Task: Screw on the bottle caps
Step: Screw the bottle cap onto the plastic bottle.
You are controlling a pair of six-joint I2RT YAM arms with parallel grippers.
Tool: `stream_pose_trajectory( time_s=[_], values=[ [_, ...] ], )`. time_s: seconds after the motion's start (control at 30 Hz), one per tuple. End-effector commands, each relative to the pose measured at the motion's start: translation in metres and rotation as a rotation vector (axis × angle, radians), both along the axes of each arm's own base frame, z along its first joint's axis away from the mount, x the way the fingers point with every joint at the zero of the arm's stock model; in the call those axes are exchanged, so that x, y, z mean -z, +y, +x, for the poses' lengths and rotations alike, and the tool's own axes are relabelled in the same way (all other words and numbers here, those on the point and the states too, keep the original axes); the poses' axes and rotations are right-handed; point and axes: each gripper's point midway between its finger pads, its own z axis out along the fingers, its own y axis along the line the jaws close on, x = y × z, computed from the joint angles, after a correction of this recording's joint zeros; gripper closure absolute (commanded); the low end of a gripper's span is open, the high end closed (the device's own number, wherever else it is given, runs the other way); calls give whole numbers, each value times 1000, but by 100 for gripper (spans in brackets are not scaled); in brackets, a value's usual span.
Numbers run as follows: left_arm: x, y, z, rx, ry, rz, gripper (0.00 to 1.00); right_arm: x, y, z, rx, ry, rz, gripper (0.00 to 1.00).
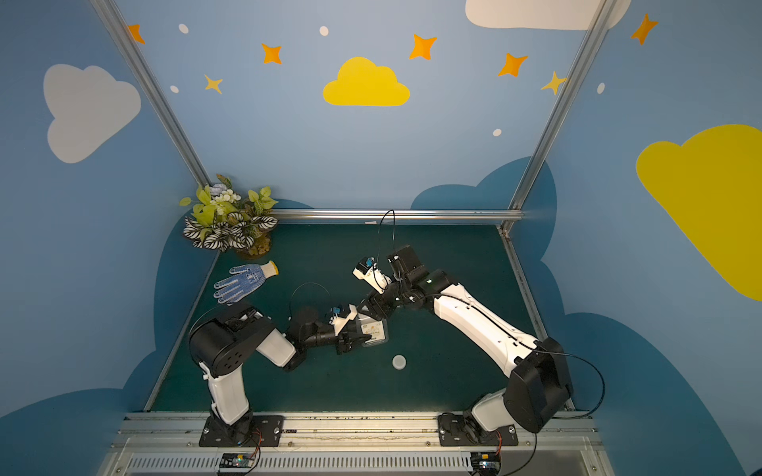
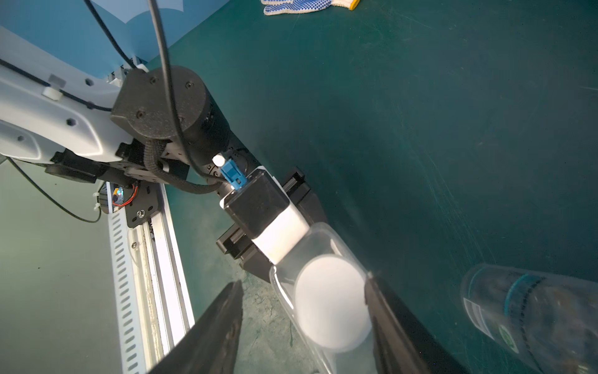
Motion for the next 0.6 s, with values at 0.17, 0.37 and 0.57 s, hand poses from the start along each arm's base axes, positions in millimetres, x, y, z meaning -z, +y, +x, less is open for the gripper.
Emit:
stream_pose_trajectory(
  time_s=[0.17,0.37,0.57],
  values=[
    [-1,-2,1,19,8,-12,98,12,4,-4,-27,2,-36,40],
    [-1,-2,2,18,10,-11,98,21,4,-5,-26,-31,-92,39],
    [-1,-2,2,18,10,-11,98,25,-1,8,36,-81,-122,36]
  ],
)
